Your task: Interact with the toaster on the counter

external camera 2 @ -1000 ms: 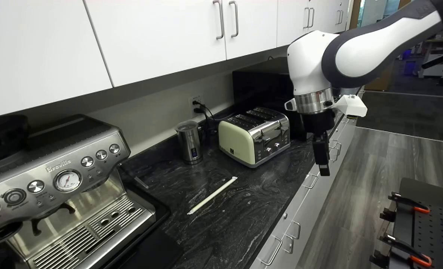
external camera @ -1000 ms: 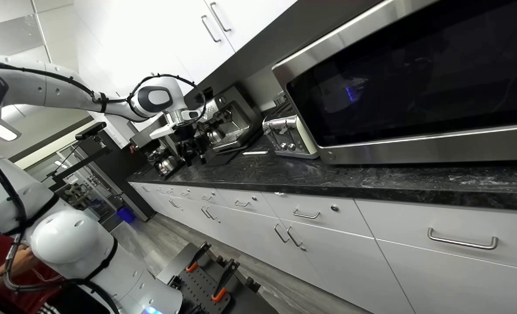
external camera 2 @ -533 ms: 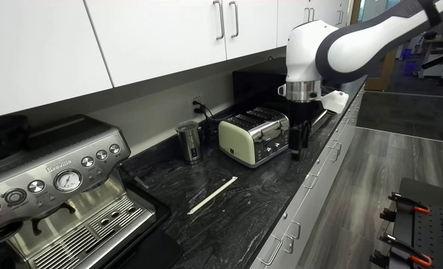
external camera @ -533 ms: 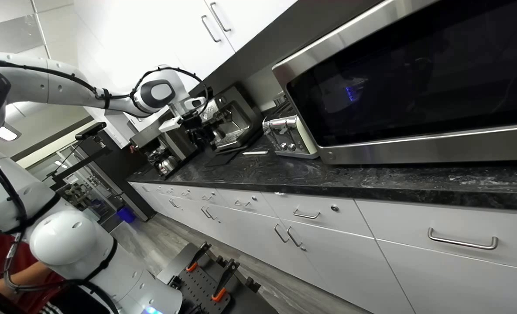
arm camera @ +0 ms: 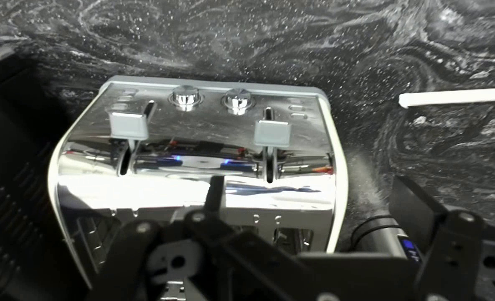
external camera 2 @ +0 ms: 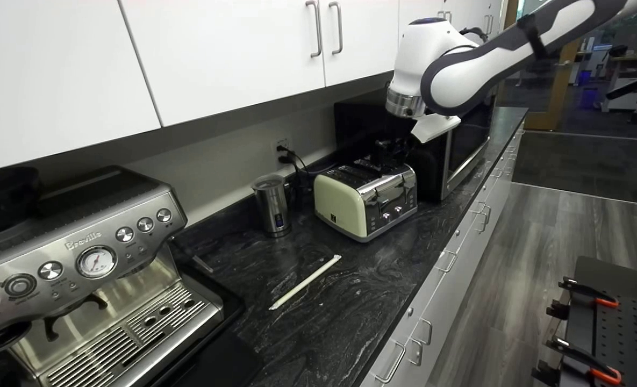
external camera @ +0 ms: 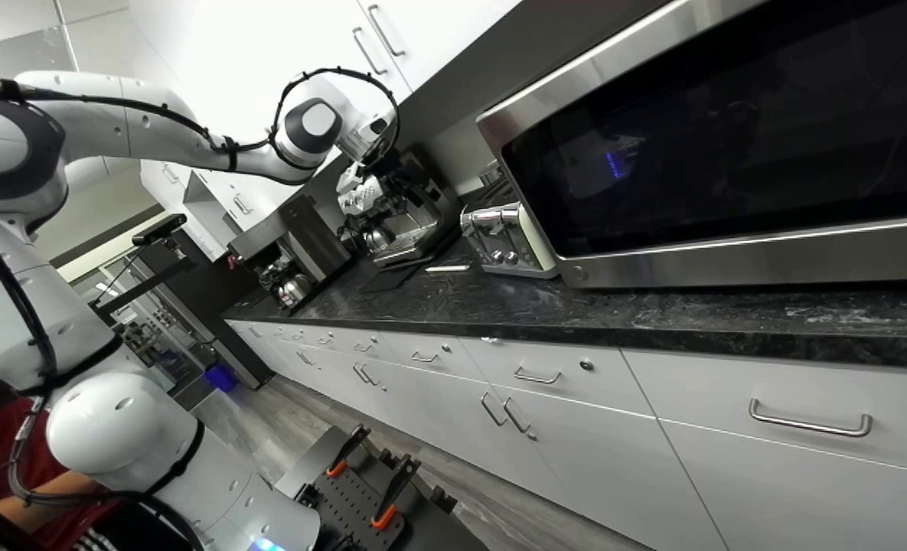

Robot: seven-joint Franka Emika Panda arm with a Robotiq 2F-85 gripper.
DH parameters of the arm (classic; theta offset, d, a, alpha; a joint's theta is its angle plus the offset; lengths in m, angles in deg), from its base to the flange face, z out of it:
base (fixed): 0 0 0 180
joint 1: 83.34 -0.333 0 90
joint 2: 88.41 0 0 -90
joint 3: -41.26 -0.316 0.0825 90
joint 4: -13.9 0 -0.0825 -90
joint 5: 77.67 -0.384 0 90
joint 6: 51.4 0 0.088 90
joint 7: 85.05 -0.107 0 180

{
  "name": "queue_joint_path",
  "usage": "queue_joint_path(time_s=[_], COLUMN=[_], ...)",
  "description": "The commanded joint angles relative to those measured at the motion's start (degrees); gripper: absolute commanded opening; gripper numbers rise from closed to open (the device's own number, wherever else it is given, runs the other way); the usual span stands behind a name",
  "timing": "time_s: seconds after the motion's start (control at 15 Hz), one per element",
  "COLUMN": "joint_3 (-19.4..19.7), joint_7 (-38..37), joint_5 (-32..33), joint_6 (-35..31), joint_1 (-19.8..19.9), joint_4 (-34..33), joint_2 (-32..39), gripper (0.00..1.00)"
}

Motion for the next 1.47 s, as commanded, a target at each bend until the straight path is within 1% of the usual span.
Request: queue_joint_path(time_s=[0.0, 0.07, 0.13, 0.2, 0.27, 0.33, 0.47, 0.67, 0.73, 0.8, 1.2, 1.4], joint_3=[0.57, 0.66, 0.54, 0.56, 0.81, 1.02, 1.14, 1.40, 1.54, 1.59, 2.54, 2.91], joint_7=[-0.75, -0.88, -0.50, -0.86, -2.28, -3.03, -3.10, -4.01, -4.98, -5.32, -7.71, -7.39], joint_5=[0.58, 0.71, -0.24, -0.32, 0.92, 1.71, 1.47, 1.44, 1.64, 1.48, 2.36, 1.53], joint_6=[-0.21, -0.25, 0.31, 0.79, 1.21, 1.29, 1.74, 1.37, 1.28, 1.34, 0.62, -1.47], joint_1=[-0.25, -0.33, -0.32, -0.46, -0.68, -0.71, -0.59, -0.57, -0.65, -0.69, -1.17, -1.18], joint_4=[-1.07, -1.79, -1.44, -1.18, -1.17, -1.19, -1.67, -2.44, -2.59, -2.68, -2.71, -2.43], joint_2=[1.35, 2.30, 1.77, 1.38, 1.22, 1.26, 1.85, 3.34, 3.90, 4.37, 8.11, 9.46], gripper=[1.00, 0.75, 0.74, 0.66, 0.59, 0.49, 0.36, 0.12, 0.05, 0.00, 0.00, 0.00])
